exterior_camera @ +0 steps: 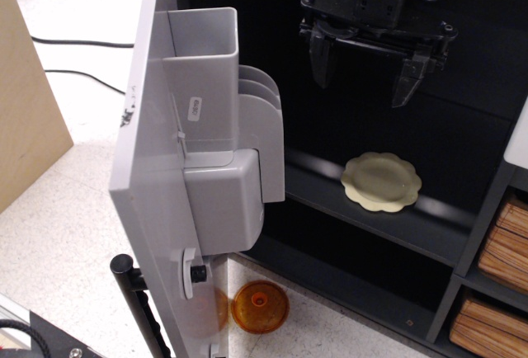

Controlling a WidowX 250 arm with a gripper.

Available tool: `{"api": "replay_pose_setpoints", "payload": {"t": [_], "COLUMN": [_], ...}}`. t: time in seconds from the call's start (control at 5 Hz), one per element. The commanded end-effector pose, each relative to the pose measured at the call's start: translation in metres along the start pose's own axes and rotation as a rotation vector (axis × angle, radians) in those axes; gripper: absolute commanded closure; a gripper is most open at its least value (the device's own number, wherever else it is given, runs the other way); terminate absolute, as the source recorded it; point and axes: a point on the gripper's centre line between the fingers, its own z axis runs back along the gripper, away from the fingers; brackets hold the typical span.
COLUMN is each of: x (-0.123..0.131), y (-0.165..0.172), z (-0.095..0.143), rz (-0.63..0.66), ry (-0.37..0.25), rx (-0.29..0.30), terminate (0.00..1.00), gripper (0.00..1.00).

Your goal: Close fridge

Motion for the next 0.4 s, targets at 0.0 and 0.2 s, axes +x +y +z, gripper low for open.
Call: {"api": "replay_pose_setpoints", "payload": {"t": [0.0,0.2], "x": [0.0,-0.007], "y": [0.0,0.01], "z": [0.0,0.026], "rz": [0.0,0.026], "ry": [0.0,0.043], "rx": [0.0,-0.06], "terminate": [0.0,0.0], "gripper": [0.0,0.0]}}
